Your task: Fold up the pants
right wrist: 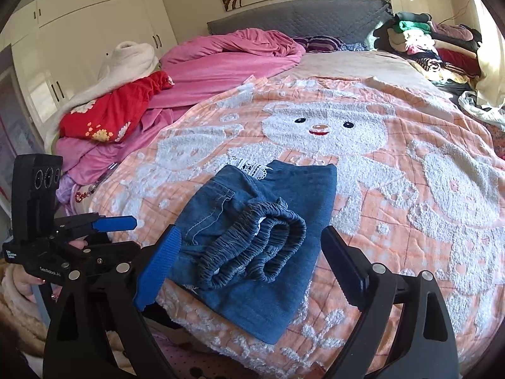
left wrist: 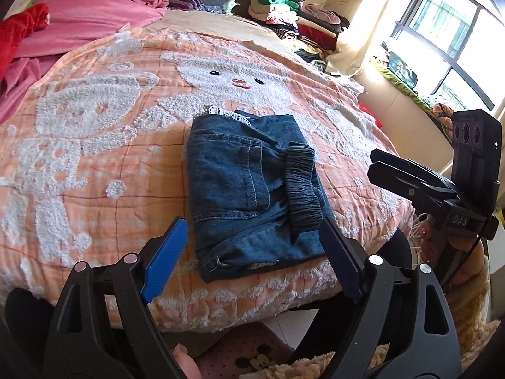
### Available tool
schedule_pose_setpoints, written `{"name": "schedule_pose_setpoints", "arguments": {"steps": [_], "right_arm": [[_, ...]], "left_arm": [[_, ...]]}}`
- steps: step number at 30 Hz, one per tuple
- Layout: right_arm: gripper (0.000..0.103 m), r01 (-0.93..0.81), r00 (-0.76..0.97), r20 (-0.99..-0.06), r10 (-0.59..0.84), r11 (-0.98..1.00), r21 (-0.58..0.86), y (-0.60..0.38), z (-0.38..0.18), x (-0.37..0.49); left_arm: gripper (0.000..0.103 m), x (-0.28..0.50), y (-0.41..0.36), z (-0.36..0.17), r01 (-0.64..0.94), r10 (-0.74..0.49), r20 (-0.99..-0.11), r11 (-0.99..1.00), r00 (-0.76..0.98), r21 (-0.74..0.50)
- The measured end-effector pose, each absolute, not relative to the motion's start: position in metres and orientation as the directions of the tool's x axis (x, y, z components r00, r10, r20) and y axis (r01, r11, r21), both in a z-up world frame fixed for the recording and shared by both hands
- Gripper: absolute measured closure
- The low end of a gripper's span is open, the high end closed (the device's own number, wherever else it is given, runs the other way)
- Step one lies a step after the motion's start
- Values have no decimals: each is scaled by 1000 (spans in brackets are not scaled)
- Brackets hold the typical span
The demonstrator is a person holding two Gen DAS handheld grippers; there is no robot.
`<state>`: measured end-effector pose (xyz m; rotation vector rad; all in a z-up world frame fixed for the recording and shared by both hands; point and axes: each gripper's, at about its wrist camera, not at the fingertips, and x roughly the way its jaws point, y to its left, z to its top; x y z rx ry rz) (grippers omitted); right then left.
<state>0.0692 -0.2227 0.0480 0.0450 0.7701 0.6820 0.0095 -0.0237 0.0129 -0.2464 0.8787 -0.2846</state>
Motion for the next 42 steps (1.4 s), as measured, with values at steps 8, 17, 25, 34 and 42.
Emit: {"name": "schedule_pose_setpoints", "arguments": {"steps": [8, 17, 25, 34, 42], "right_arm": [[13, -555, 513, -623, 590, 782, 284, -219, 44, 57], [14, -581, 452, -667, 592, 763, 284, -199, 20, 36], [30, -660, 390, -676, 625, 702, 267, -165, 10, 17], [50, -793, 478, -705, 524, 602, -90, -101, 3, 2], [88, -852, 401, -726, 558, 518, -72, -92, -22, 14]], "left_arm": [[22, 12, -4, 11, 93, -305, -722, 943, 621, -319], [22, 24, 30, -5, -8, -255, -748, 944, 613, -329], [34, 50, 28, -12, 18, -295, -758, 936, 581, -351], [59, 109, 0, -29, 106, -363, -806, 928, 466, -357], [59, 129, -10, -46, 106, -349, -837, 936, 421, -337]]}}
